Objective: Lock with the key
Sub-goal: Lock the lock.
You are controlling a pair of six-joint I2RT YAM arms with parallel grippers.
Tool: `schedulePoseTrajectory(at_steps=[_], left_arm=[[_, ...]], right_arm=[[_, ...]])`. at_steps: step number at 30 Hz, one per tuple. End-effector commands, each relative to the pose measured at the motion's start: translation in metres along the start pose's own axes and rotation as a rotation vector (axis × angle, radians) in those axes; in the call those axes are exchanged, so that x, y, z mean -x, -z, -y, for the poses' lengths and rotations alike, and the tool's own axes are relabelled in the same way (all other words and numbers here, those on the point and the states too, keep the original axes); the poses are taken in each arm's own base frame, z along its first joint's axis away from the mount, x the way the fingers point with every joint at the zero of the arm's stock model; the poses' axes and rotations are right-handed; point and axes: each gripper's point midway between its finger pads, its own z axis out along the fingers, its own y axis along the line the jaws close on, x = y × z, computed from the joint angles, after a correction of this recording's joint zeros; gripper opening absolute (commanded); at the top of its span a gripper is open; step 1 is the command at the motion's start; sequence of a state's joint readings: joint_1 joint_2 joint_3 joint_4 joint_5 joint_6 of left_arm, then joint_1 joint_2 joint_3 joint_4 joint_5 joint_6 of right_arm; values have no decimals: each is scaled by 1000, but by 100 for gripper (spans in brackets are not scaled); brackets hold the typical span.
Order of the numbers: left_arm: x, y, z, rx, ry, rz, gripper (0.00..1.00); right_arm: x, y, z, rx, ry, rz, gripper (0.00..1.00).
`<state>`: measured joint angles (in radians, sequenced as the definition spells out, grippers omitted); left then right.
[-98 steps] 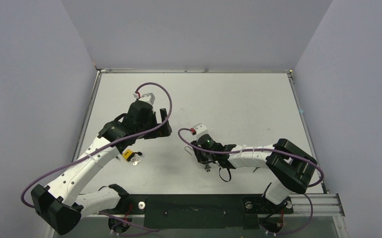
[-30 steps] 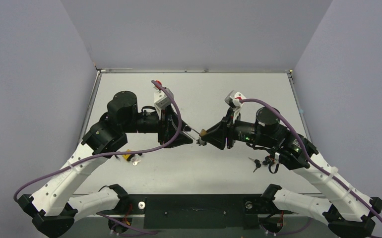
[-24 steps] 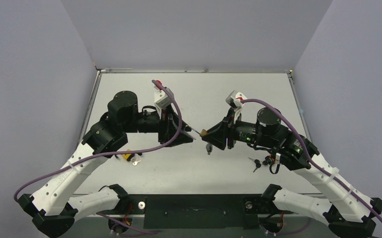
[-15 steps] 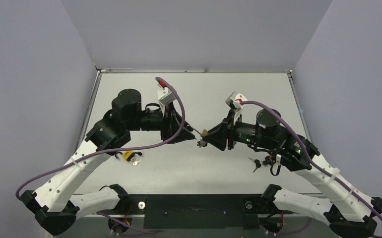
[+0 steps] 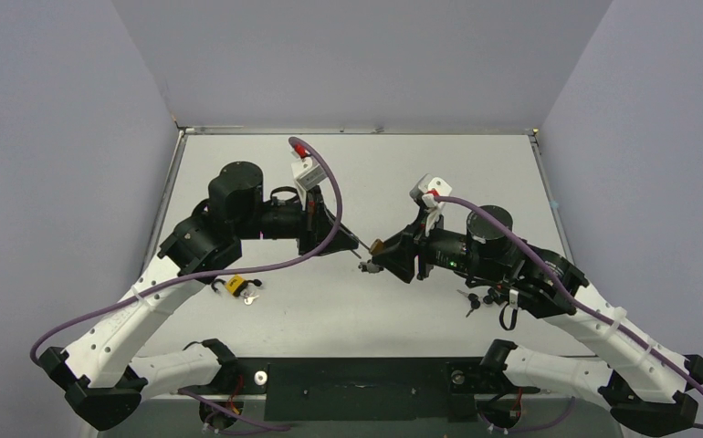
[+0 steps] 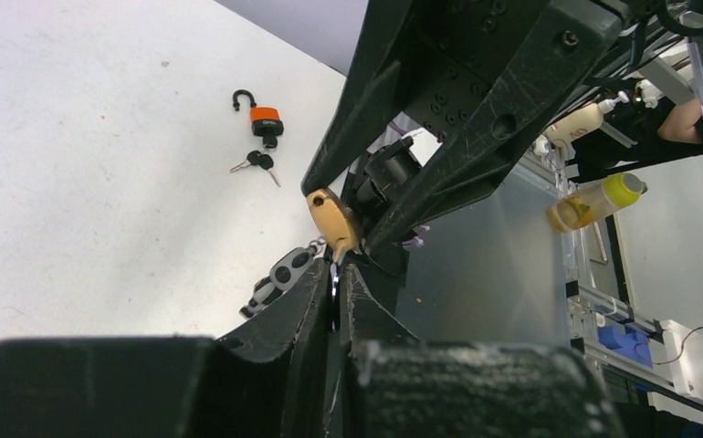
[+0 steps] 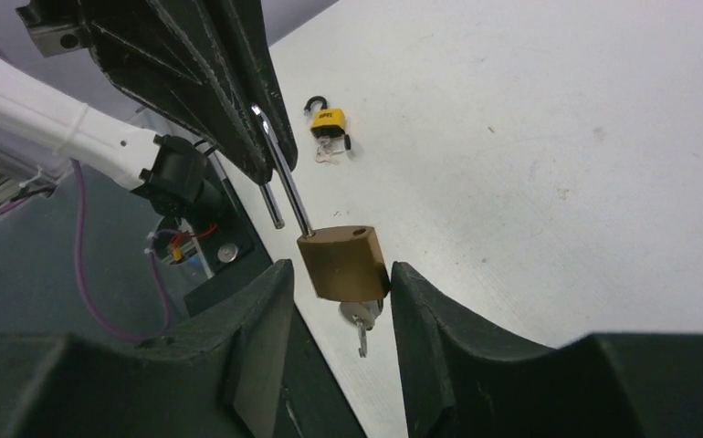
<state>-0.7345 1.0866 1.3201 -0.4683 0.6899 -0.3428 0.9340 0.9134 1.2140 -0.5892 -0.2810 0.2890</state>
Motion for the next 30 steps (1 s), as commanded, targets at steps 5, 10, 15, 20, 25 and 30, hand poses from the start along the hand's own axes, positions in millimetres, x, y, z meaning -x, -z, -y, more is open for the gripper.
schedulePoseTrajectory(at_steps=[5, 10, 15, 20, 25, 30], left_arm=[[54, 14, -4, 162, 34, 162, 0], [81, 23, 4, 201, 90, 231, 0], [118, 37, 31, 153, 97, 314, 0], [139, 42, 51, 93, 93, 352, 0], [143, 43, 56, 72, 103, 363, 0], [145, 43, 60, 53, 110, 372, 0]], right_arm=[[50, 19, 15, -169, 71, 224, 74], [72, 26, 19, -207, 114, 312, 74], [98, 23, 3, -138, 173, 353, 70], [121, 26, -8, -62, 201, 401, 66], [138, 38, -22, 113, 199, 453, 70], [143, 36, -32, 267, 179, 451, 70]])
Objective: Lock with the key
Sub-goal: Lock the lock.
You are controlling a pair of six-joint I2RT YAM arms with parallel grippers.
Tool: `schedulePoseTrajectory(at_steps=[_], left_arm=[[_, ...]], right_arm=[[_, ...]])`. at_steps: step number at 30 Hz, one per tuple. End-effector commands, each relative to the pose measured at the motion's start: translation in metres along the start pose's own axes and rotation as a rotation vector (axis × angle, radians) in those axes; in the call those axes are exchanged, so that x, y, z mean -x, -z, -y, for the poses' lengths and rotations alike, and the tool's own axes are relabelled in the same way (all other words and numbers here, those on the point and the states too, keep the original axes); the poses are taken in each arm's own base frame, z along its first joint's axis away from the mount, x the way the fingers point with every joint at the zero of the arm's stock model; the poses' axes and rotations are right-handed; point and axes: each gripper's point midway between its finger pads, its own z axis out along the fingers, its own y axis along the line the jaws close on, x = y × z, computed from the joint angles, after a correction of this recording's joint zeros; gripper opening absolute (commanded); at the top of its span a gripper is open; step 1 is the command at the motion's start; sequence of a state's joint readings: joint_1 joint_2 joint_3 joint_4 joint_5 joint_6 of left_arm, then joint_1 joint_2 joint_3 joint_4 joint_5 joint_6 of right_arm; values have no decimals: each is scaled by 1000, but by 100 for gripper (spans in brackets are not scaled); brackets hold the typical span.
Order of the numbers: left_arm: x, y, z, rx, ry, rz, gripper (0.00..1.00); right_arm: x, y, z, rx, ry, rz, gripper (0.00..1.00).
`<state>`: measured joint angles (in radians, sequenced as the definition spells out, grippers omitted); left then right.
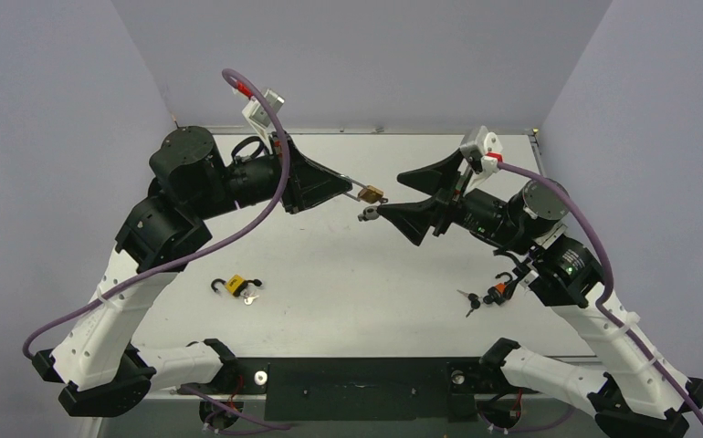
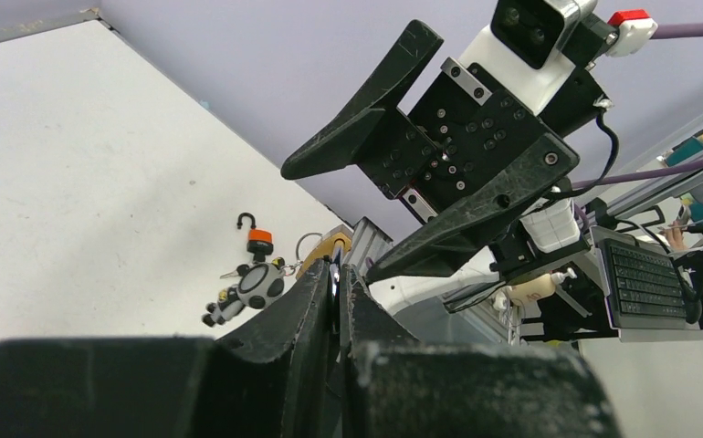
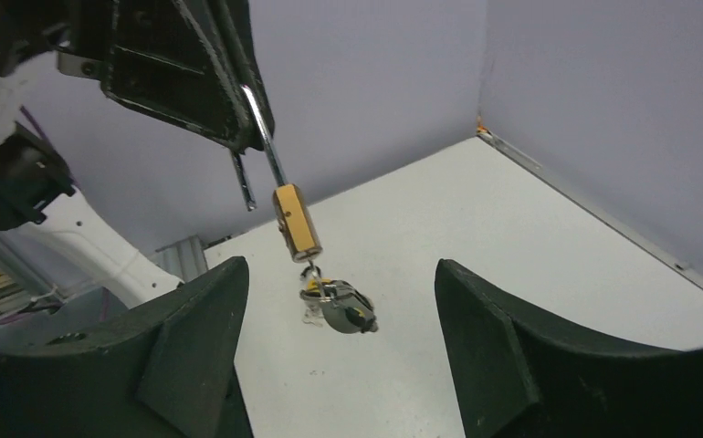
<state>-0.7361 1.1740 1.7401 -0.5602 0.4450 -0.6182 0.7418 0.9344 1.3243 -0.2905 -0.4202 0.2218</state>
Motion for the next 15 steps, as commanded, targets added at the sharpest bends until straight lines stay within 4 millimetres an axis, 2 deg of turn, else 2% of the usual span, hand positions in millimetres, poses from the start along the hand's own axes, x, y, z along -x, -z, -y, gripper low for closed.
schedulePoseTrajectory(at_steps=[1, 4, 6, 9, 15], left_arm=[[24, 7, 26, -81, -19, 81, 0], [25, 8, 27, -84, -16, 89, 0], [25, 8, 27, -86, -14, 92, 0], [24, 8, 27, -89, -12, 90, 0], [23, 8, 28, -95, -14, 89, 0]], right_arm=[[33, -1, -37, 252, -23, 92, 70], [37, -5, -42, 314, -57, 120, 69], [39, -7, -44, 337, -73, 137, 66], [37, -10, -44, 349, -95, 146, 55], [32, -15, -40, 338, -121, 149, 49]])
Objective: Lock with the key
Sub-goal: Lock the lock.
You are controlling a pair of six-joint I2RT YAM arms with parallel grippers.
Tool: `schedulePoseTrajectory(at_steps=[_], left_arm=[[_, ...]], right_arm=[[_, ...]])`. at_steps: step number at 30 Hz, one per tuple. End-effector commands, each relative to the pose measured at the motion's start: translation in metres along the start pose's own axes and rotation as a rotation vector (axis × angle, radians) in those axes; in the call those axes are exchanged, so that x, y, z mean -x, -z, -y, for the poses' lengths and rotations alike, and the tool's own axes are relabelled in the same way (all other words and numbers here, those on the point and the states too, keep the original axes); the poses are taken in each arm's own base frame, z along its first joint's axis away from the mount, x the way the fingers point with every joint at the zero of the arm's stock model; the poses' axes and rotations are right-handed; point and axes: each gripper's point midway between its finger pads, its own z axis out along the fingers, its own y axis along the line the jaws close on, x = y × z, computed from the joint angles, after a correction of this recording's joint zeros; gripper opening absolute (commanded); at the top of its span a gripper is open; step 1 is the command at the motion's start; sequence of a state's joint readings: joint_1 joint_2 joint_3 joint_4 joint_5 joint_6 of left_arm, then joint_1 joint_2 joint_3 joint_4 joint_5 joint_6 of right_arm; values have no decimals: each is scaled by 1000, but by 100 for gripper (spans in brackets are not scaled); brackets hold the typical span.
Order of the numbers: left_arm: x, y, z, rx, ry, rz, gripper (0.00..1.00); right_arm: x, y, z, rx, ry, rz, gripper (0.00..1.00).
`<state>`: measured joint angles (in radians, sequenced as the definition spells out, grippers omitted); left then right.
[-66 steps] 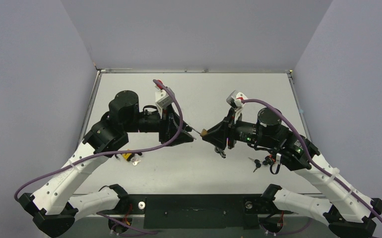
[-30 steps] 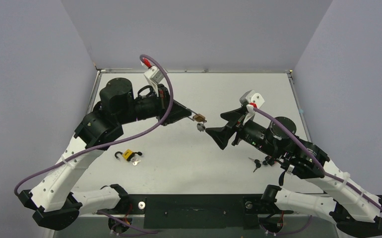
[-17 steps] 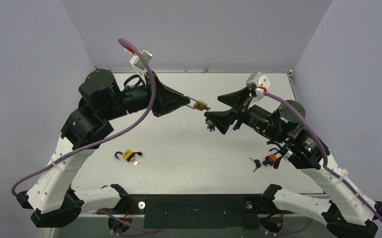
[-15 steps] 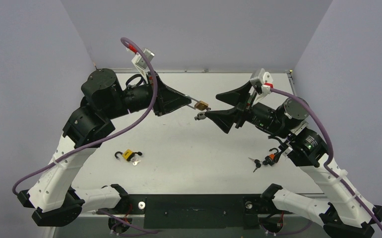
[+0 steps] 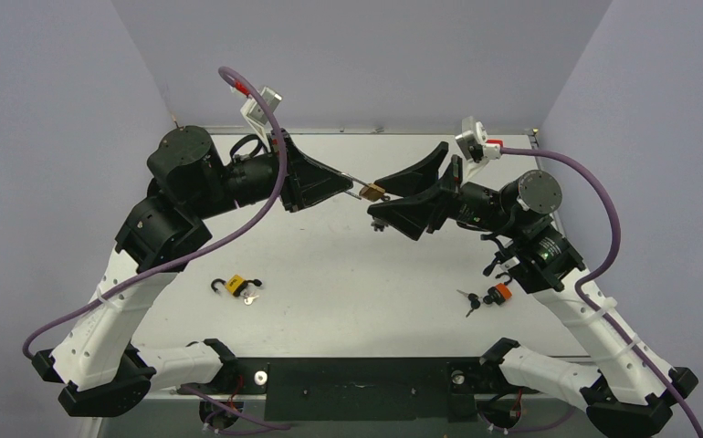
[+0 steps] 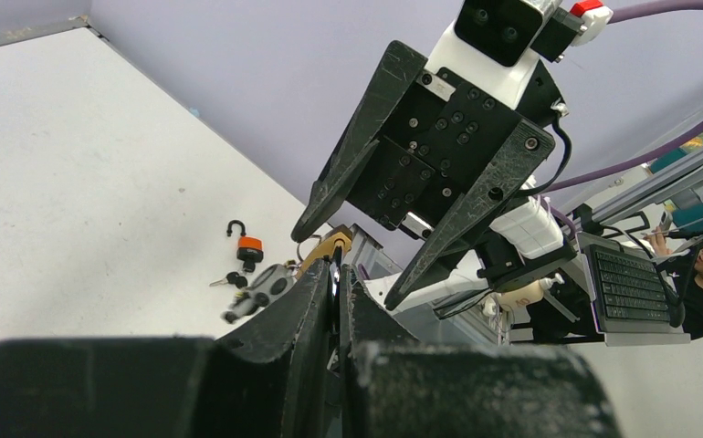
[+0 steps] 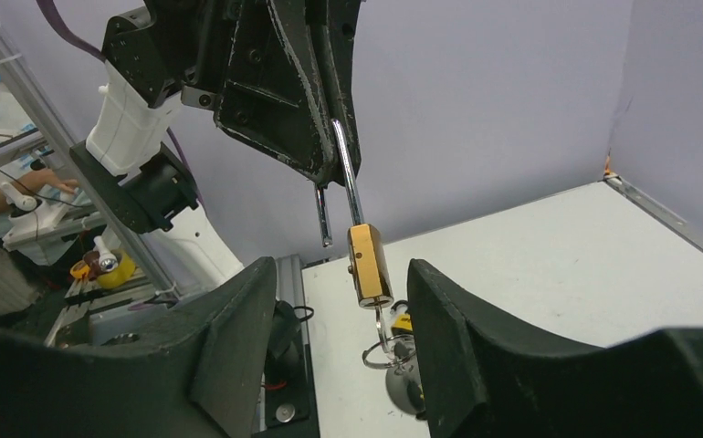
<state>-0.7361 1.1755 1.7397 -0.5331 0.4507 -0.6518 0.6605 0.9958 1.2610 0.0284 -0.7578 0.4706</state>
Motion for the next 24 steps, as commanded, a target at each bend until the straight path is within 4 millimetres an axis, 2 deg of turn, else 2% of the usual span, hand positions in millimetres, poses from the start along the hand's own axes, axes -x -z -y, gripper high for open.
schedulePoseTrajectory(at_steps=[1, 5, 7, 24], left_arm=[[19, 8, 23, -79, -39, 72, 0], [17, 6, 21, -78, -38, 66, 0], [16, 6, 21, -80, -38, 64, 0], [16, 8, 23, -85, -41, 68, 0]], right_arm=[[14, -3, -8, 51, 24, 61, 47], [14, -3, -5, 40, 14, 70, 35], [14, -3, -4, 36, 9, 75, 34], [3, -2, 0, 29, -20, 71, 34]])
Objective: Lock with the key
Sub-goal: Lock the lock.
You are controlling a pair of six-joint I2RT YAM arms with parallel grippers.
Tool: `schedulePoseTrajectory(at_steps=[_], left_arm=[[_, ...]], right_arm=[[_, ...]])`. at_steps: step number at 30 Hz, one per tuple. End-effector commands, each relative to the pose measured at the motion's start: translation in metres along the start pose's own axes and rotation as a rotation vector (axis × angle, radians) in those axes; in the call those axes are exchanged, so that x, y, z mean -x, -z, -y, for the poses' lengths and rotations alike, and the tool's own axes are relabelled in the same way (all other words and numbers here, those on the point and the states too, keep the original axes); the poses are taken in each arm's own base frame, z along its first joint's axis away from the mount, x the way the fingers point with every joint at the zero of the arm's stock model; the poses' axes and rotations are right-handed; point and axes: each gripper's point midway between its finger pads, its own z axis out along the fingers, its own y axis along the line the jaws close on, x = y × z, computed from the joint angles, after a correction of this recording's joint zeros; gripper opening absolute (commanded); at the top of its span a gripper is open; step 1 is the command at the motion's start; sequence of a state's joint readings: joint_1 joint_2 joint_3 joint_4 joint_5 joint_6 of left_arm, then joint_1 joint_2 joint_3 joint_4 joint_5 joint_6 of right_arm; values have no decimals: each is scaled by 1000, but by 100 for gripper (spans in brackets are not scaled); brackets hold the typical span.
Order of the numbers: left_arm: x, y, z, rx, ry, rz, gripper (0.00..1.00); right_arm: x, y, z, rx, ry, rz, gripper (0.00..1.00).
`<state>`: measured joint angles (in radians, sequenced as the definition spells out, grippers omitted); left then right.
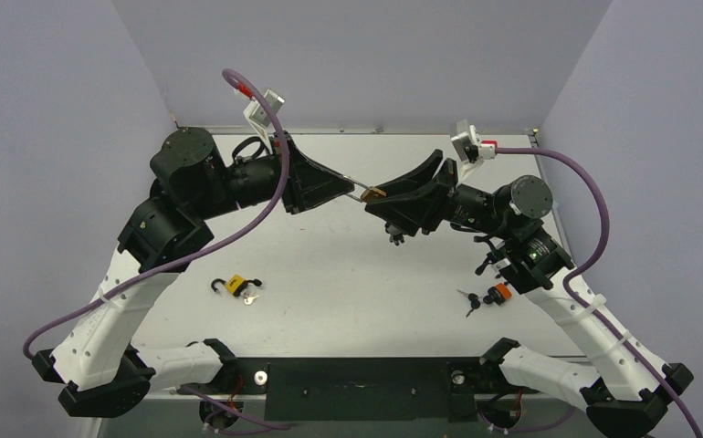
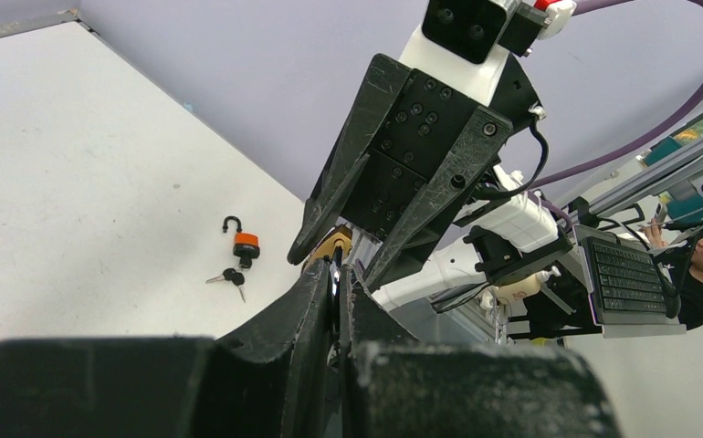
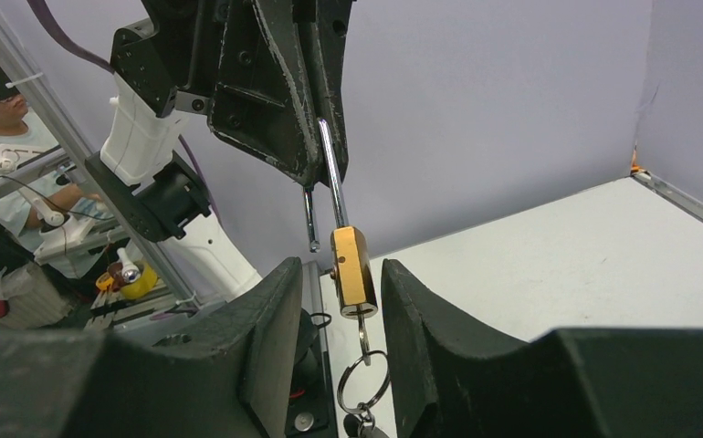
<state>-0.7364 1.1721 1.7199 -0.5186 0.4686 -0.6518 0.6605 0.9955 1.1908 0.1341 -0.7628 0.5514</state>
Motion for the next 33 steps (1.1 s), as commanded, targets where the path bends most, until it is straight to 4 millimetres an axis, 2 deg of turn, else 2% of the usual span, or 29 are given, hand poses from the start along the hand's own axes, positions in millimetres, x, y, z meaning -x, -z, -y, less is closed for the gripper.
schedulePoseTrajectory(at_steps=[1, 5, 7, 13, 17, 20, 24, 33], left_arm=[[20, 10, 24, -73, -43, 81, 0], [20, 11, 24, -75, -44, 81, 0], [19, 10, 24, -74, -41, 78, 0], [15, 12, 23, -74, -43, 65, 0], [7, 15, 18, -54, -48, 41, 2], [1, 19, 15, -43, -52, 27, 13], [-5, 25, 16, -49, -74, 16, 21], [-9, 33, 27, -99, -121, -1, 26]], right_arm=[[12, 1, -4, 14, 39, 48, 34], [12, 2, -4, 10, 39, 52, 33], [12, 2, -4, 8, 39, 54, 29], [16, 5, -6, -5, 22, 68, 1], [23, 10, -13, -9, 9, 73, 0], [23, 14, -21, 5, -13, 72, 0], [22, 22, -30, 15, -26, 72, 0], [9, 28, -33, 13, -52, 21, 0]])
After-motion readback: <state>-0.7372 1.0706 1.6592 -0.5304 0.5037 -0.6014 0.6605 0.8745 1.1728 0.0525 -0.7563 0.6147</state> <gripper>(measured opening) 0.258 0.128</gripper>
